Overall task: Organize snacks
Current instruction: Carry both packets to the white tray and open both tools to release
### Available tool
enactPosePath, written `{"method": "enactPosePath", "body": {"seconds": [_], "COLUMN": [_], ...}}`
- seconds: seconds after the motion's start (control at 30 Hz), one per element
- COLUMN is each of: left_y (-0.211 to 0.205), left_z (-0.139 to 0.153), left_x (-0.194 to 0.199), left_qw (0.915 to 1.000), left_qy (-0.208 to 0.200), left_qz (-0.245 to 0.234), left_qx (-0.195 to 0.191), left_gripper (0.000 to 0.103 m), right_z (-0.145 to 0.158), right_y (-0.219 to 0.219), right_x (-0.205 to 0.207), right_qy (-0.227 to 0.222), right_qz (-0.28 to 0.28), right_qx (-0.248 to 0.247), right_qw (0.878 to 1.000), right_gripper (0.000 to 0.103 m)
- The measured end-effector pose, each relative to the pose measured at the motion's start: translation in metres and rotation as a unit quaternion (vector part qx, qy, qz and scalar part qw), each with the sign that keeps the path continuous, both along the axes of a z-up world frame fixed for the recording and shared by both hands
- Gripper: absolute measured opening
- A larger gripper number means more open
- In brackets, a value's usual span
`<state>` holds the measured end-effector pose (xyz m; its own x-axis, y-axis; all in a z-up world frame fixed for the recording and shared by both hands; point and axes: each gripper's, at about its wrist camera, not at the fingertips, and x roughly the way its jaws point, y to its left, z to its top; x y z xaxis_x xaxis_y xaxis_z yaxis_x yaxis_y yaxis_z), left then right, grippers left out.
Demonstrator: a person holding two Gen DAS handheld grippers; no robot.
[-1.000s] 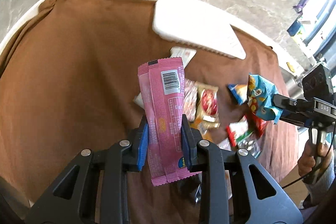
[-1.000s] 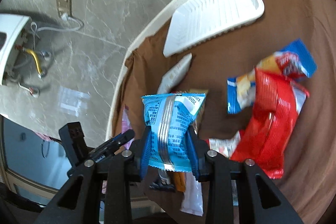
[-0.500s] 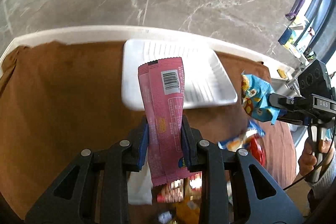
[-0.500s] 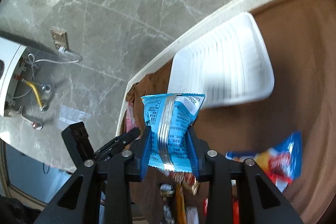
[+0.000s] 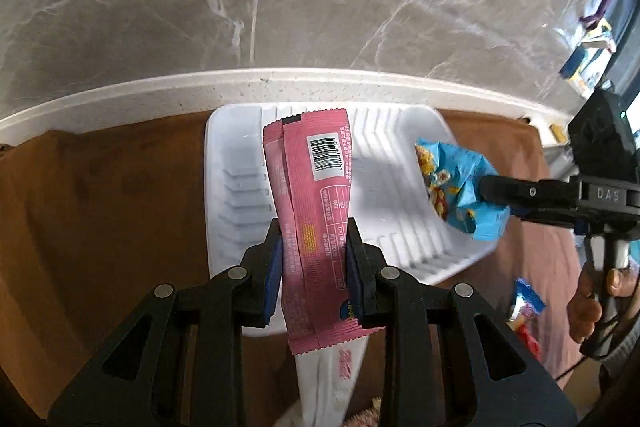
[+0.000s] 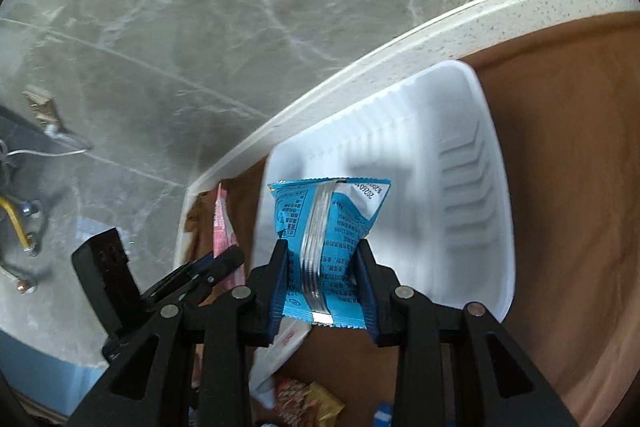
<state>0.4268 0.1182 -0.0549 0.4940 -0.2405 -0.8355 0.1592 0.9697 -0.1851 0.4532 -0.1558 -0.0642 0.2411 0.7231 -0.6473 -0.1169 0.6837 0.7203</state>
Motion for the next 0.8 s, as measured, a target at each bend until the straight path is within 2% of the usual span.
{"method": "enactPosePath", "body": {"seconds": [0.07, 0.2, 0.37, 0.57, 0.7, 0.8], "left_y": [-0.003, -0.007, -0.007, -0.012, -0.019, -0.017], "left_z": [-0.012, -0.032, -0.043, -0.027, -0.008, 0.004], "left_x": [0.014, 0.027, 0.040, 0.037, 0.032, 0.027], "left_qw": [0.9999, 0.9991, 0.9984, 0.9979, 0.9972, 0.9970], "left_qy": [0.006, 0.023, 0.026, -0.015, -0.049, -0.064], "left_qz": [0.000, -0.002, -0.001, 0.003, 0.012, 0.016], "left_qx": [0.015, 0.036, 0.050, 0.062, 0.055, 0.041], "left_gripper": [0.028, 0.030, 0.031, 0.032, 0.049, 0.050], "right_z": [-0.006, -0.012, -0.003, 0.005, 0.013, 0.019], "right_y": [0.002, 0.004, 0.002, -0.007, -0.011, -0.013], "right_x": [0.007, 0.016, 0.016, 0.003, -0.005, -0.010], "right_qy": [0.000, 0.004, -0.014, -0.019, -0.027, -0.032], "right_qz": [-0.007, -0.015, -0.015, -0.023, -0.026, -0.031], "right_qx": [-0.025, -0.042, -0.050, -0.032, -0.024, -0.018], "right_qw": [1.000, 0.999, 0.999, 0.999, 0.999, 0.999], "right_gripper": [0.038, 0.071, 0.072, 0.072, 0.074, 0.075]}}
